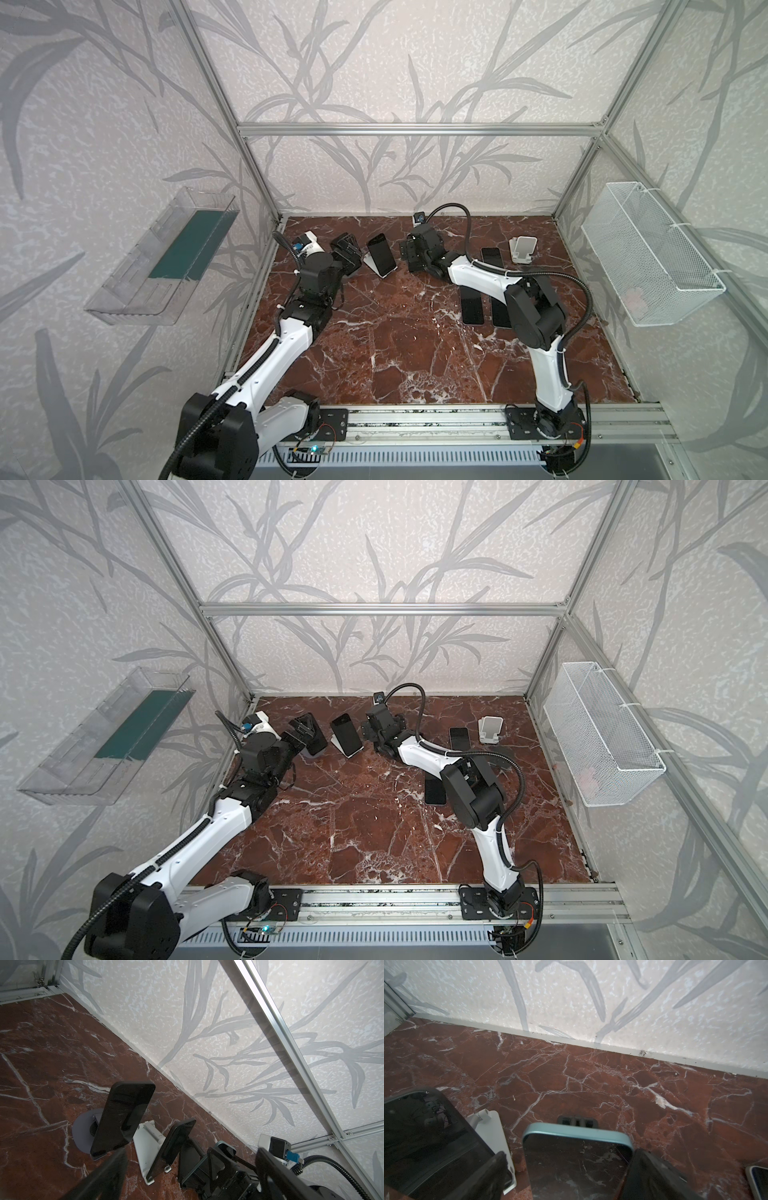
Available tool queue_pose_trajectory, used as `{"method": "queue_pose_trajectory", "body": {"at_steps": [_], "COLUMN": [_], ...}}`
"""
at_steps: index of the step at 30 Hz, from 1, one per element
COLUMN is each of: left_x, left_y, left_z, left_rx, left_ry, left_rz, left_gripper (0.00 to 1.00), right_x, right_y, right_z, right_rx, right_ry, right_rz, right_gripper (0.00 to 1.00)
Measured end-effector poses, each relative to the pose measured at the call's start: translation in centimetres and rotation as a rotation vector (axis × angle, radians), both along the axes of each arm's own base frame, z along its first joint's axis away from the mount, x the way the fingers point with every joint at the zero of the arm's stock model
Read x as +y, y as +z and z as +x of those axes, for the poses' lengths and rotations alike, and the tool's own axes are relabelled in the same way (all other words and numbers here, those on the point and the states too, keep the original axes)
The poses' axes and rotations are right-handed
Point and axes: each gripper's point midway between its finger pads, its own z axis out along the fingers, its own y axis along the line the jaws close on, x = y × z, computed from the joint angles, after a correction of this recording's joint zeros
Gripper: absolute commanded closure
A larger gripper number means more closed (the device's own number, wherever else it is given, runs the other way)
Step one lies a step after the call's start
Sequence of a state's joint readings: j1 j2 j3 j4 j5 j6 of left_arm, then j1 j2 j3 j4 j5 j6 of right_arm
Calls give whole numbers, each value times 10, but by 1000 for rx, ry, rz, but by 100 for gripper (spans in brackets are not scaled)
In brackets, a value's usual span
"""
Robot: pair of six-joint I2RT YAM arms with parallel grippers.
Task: Remove the phone from the phone stand
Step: 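Move the right gripper to the teal-edged phone on its black stand and grasp it, then lift the teal-edged phone off its stand and carry it nearer the robot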
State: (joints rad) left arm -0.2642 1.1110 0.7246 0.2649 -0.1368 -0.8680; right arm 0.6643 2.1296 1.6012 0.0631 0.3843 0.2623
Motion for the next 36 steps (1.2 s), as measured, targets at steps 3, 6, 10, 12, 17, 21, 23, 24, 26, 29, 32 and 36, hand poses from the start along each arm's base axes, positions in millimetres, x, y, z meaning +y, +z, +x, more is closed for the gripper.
{"method": "queue_pose_trajectory", "body": {"at_steps": [3, 6, 10, 12, 17, 21, 23, 24, 26, 29, 32, 36], "left_x": [0, 0, -1, -1, -2, -3, -3, -3, -3, -4, -4, -4], "left_y": [-2, -5, -8, -10, -9, -9, -8, -8, -8, -8, -7, -6], "left_z": [1, 2, 4, 4, 4, 5, 5, 4, 5, 5, 5, 5], "left_rx": [4, 13, 23, 27, 24, 24, 24, 24, 24, 22, 18, 16], "left_ry": [-4, -4, -9, -13, -21, -25, -28, -29, -29, -31, -33, -33], "left_rz": [-5, -9, -20, -24, -29, -30, -30, -31, -31, -32, -33, -34], "left_gripper": [5, 6, 6, 7, 7, 7, 7, 7, 7, 8, 8, 8], "right_x": [0, -1, 0, 1, 2, 2, 2, 2, 1, -1, -1, 2], "right_y": [-5, -6, -3, -4, -4, -3, -3, -3, -3, -5, -11, -10], "right_z": [2, 3, 4, 4, 4, 4, 4, 4, 4, 5, 7, 8], "right_rx": [7, 11, 1, 1, -1, -6, -7, -7, -8, -11, -10, -22], "right_ry": [-9, -16, -17, -14, -3, 5, 7, 7, 4, -12, -20, -15], "right_rz": [9, 17, 28, 25, 17, 6, 3, 2, -1, -5, -2, 12], "right_gripper": [11, 17, 29, 30, 31, 17, 15, 15, 15, 20, 27, 34]}}
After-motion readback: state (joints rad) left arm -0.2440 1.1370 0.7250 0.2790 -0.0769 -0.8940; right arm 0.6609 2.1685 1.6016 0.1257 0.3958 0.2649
